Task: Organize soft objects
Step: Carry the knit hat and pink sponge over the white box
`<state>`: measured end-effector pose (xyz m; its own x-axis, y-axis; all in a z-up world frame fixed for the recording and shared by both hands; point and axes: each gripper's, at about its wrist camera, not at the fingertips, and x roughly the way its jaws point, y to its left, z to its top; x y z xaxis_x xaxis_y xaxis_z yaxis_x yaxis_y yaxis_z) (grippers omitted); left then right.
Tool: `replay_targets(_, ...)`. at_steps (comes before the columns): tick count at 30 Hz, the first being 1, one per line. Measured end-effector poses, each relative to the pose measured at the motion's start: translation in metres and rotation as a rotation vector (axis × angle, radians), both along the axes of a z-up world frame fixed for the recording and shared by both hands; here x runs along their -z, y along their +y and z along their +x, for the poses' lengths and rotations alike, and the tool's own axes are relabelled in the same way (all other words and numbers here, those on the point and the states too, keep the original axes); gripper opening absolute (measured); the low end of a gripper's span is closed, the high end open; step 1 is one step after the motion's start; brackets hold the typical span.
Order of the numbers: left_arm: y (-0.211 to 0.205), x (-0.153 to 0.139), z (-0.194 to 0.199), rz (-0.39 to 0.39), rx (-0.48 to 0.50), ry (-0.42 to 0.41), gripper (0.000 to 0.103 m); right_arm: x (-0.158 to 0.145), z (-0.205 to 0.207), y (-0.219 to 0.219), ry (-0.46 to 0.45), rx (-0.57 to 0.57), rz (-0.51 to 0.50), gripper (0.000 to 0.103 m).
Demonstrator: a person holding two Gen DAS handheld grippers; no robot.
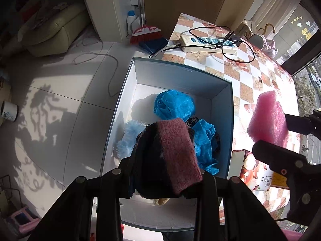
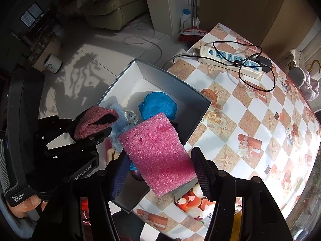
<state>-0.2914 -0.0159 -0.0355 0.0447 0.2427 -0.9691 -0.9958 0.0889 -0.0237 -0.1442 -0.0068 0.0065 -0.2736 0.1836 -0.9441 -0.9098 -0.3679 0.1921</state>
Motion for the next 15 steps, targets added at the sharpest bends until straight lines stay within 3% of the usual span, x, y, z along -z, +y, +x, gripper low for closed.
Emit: replay_targets(15, 0.015, 0.016, -0.001, -0.033, -0.013, 0.013, 0.037, 0.014, -0.007, 0.020, -0.010, 0.030, -0.025, 0.062)
